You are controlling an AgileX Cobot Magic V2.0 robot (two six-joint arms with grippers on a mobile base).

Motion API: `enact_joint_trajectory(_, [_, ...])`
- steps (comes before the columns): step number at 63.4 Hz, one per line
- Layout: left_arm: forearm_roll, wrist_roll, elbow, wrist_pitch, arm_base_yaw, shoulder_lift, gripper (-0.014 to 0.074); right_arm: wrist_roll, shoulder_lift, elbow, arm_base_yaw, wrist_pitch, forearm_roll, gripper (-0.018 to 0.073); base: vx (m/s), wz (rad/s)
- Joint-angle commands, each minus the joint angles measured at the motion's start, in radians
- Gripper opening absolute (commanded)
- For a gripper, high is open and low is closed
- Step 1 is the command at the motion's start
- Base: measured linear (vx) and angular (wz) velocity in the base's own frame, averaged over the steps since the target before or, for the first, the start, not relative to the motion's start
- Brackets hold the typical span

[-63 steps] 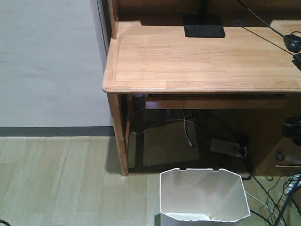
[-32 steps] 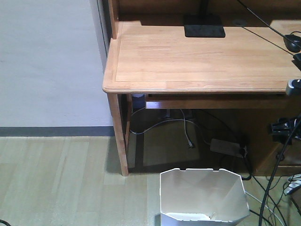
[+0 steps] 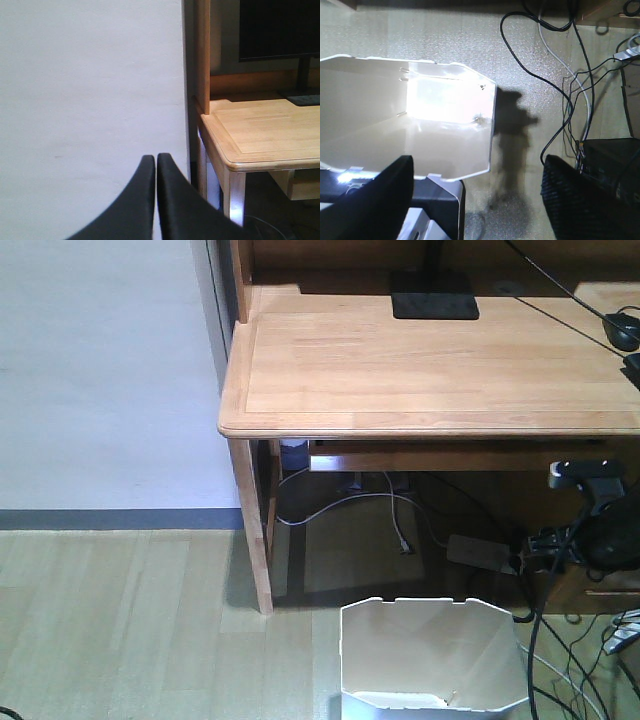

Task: Move trash bin to bedside with robot
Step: 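Lower the right gripper toward the rim of the white trash bin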

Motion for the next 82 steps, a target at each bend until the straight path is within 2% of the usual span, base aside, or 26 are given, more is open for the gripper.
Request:
enact_joint_trajectory(1, [-0.009, -0.014, 0.012, -0.075, -0.006, -0.014, -0.0006, -0.021, 0.057, -0.019, -0.008, -0.115, 0.011, 0.0510, 0.00, 0.00])
enact_joint_trajectory(23, [-0.009, -0.014, 0.012, -0.075, -0.006, -0.014, -0.0006, -0.022, 0.385, -0.036, -0.008, -0.326, 0.008, 0.0510, 0.00, 0.00])
enact_joint_trajectory(47, [-0.009, -0.014, 0.012, -0.075, -0.006, -0.014, -0.0006, -0.022, 0.682, -0.251, -0.008, -0.279, 0.002, 0.0510, 0.00, 0.00])
enact_joint_trajectory(63, [-0.009, -0.014, 0.012, -0.075, -0.006, -0.014, -0.0006, -0.049, 0.833, -0.418, -0.011, -0.192, 0.000, 0.0510, 0.00, 0.00])
enact_joint_trajectory(82, [-0.009, -0.014, 0.012, -0.075, -0.006, -0.014, -0.0006, -0.060, 0.973, -0.553, -0.080, -0.125, 0.000, 0.0510, 0.00, 0.00])
